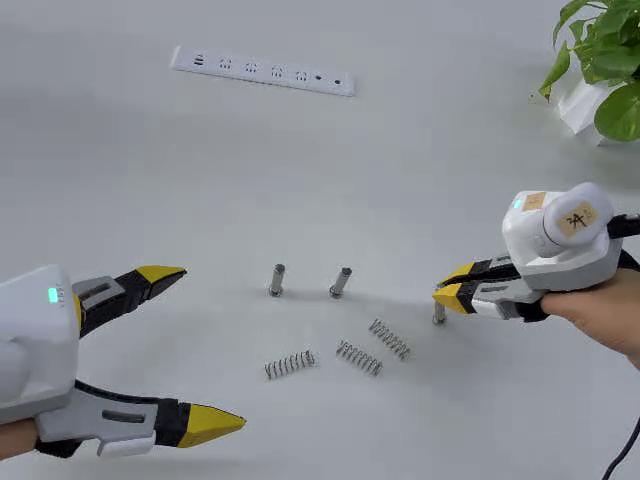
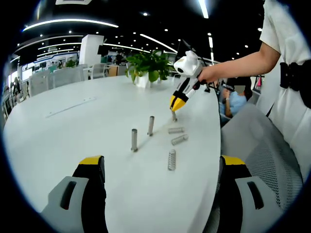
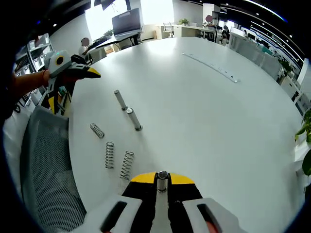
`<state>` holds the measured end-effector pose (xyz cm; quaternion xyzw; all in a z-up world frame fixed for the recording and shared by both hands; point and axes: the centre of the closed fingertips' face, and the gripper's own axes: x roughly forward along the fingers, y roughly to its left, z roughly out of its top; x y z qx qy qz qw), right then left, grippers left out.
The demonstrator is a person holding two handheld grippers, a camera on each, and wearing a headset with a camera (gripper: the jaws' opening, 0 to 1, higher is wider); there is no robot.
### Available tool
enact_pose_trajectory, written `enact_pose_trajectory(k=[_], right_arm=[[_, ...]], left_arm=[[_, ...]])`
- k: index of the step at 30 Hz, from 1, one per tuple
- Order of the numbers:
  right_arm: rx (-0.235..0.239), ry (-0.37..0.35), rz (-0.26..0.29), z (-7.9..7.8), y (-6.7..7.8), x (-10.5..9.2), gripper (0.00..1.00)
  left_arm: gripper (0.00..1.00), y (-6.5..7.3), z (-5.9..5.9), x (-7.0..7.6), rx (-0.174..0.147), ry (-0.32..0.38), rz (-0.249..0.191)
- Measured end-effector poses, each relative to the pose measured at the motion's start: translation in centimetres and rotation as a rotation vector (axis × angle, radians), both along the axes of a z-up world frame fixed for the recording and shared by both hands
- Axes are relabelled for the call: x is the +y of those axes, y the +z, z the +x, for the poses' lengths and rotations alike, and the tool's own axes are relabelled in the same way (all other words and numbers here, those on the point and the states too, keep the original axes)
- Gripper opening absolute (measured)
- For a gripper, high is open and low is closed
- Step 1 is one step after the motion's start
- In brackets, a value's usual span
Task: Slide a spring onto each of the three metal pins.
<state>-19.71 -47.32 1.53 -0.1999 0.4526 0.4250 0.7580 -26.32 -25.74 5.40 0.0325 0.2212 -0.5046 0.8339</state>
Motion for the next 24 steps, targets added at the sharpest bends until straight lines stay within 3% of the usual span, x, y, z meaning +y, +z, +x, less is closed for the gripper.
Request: enact_pose_trajectory(k=[24], right_arm=[[-0.04,-0.027,0.047,-0.63,0.26,-0.93,0.04]], left_arm=[[0.97,0.07,-0.13,-0.42,0.003,-0.014,0.004]])
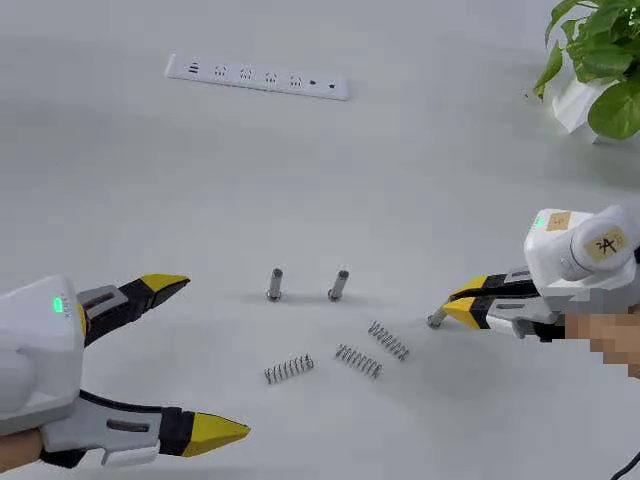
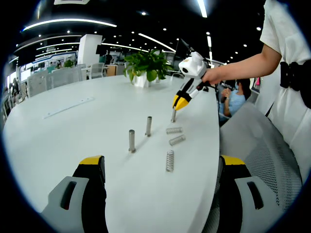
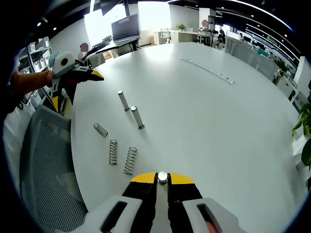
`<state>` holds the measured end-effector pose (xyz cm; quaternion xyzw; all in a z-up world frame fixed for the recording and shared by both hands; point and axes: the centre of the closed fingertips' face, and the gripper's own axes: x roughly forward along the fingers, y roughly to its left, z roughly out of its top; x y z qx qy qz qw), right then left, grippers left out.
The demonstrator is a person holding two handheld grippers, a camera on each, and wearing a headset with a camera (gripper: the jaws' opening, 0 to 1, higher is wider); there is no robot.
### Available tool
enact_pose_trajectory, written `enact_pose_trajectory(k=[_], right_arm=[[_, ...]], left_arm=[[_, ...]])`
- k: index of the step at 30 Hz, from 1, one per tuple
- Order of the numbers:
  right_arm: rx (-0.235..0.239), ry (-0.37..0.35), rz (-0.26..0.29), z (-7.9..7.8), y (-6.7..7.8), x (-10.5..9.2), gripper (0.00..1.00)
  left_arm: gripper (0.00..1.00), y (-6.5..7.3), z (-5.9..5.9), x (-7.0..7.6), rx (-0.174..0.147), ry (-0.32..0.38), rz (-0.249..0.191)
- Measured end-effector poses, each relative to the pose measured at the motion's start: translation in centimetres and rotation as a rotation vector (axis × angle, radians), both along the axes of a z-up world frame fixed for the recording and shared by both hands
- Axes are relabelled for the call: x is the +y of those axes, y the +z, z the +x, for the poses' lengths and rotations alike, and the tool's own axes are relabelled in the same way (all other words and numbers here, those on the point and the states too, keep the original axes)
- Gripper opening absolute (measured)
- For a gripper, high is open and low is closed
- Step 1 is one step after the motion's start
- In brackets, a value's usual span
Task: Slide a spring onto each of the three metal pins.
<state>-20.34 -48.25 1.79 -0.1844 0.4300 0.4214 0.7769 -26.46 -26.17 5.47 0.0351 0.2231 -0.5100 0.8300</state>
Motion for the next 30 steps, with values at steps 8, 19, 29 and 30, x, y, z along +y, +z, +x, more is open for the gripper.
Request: enact_pose_trajectory(k=[8,19,29,30], right_arm=[[-0.036,0.005,0.021,1.0,0.6,1.2,0.04],[-0.062,0.021,0.034,2.2,0.4,2.9,0.04],[-0.069,0.041,0.033,2.7,0.0,3.8,0.04],[-0.071,0.045,0.031,2.7,-0.1,3.8,0.04]], left_arm=[[0.97,0.0,0.1,-0.1,0.0,-0.002,-0.001],[0.96,-0.1,0.2,0.1,0.002,0.006,-0.003],[0.96,-0.1,0.2,0.1,0.002,0.009,-0.006],[0.96,-0.1,0.3,0.1,0.002,0.009,-0.007]])
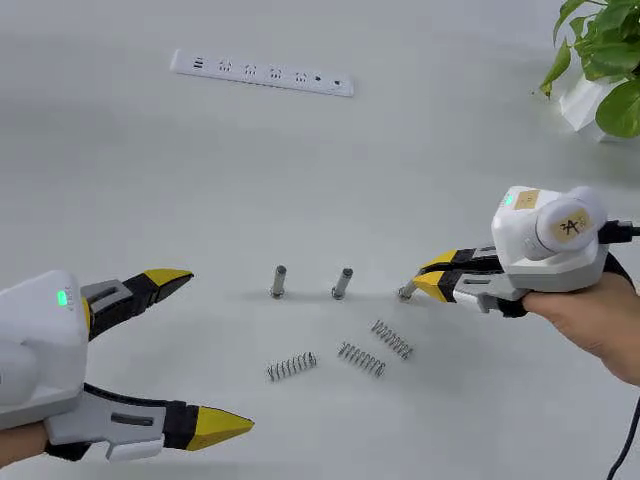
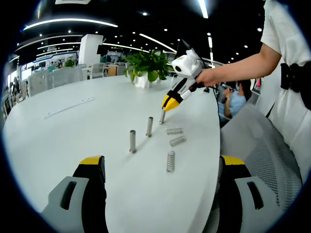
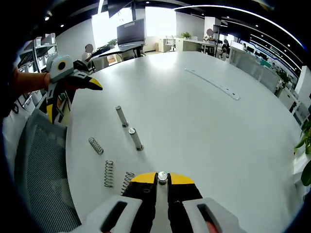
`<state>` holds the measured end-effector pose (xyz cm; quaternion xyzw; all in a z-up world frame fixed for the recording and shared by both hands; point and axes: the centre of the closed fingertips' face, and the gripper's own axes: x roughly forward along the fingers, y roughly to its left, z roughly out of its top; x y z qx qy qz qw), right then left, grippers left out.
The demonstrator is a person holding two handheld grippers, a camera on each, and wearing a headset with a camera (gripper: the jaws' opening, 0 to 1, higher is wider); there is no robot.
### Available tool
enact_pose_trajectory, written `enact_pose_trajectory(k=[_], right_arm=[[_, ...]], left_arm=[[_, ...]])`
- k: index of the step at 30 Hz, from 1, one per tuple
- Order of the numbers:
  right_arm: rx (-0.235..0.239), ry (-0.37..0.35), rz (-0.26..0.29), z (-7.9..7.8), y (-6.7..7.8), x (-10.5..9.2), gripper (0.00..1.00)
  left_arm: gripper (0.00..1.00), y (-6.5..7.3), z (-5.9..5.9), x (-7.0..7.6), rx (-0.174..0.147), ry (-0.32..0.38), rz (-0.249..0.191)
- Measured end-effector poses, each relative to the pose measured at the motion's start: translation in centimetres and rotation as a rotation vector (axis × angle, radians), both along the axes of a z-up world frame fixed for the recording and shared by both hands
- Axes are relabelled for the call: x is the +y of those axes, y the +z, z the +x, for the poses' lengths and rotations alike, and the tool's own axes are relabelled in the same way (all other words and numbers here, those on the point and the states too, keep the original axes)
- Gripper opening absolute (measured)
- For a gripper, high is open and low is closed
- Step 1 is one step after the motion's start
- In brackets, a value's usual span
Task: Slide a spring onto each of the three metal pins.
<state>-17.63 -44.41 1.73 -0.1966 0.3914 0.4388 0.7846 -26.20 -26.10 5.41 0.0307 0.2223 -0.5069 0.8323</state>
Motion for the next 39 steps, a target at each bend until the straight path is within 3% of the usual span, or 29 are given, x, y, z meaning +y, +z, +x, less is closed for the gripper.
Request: enact_pose_trajectory(k=[39], right_arm=[[0.002,0.03,-0.013,-0.09,-0.62,0.14,0.05]], left_arm=[[0.96,-0.05,-0.05,-0.14,0.003,0.0,-0.008]])
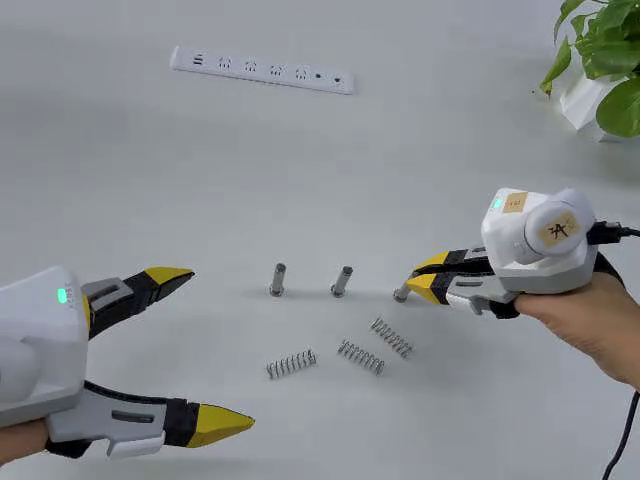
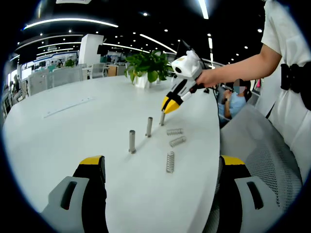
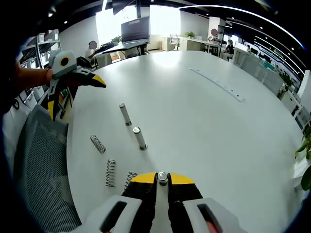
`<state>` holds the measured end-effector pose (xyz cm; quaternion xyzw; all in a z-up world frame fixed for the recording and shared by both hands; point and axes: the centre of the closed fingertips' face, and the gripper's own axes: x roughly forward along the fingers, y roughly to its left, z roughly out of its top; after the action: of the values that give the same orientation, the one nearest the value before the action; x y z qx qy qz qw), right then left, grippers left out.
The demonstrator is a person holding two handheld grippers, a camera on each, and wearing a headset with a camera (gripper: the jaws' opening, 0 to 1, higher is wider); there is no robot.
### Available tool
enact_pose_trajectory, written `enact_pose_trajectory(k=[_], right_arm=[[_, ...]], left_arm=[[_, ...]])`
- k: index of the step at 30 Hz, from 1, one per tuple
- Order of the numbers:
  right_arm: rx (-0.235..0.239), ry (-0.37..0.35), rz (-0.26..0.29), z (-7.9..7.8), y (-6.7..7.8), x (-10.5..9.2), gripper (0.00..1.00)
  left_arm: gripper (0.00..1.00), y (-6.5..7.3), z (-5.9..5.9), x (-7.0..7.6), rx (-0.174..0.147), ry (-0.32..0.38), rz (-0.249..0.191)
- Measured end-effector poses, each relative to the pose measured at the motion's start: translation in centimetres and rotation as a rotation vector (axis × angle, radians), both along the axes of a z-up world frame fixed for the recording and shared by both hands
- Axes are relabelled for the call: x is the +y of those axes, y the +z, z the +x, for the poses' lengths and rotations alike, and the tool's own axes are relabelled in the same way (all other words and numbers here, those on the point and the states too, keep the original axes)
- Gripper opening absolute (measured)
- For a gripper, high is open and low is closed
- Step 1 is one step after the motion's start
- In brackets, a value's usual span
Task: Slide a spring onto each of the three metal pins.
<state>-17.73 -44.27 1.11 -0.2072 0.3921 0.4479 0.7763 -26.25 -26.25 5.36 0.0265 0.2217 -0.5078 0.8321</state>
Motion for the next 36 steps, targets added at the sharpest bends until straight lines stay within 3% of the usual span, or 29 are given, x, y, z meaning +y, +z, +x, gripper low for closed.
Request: enact_pose_trajectory(k=[19,36], right_arm=[[-0.004,-0.005,0.003,0.0,0.1,0.0,0.12],[-0.036,-0.04,0.039,-0.2,1.6,-0.6,0.23]], left_arm=[[0.96,0.1,0.1,-0.1,-0.004,-0.002,0.001],[0.95,0.6,-0.1,-0.2,-0.013,-0.012,0.007]])
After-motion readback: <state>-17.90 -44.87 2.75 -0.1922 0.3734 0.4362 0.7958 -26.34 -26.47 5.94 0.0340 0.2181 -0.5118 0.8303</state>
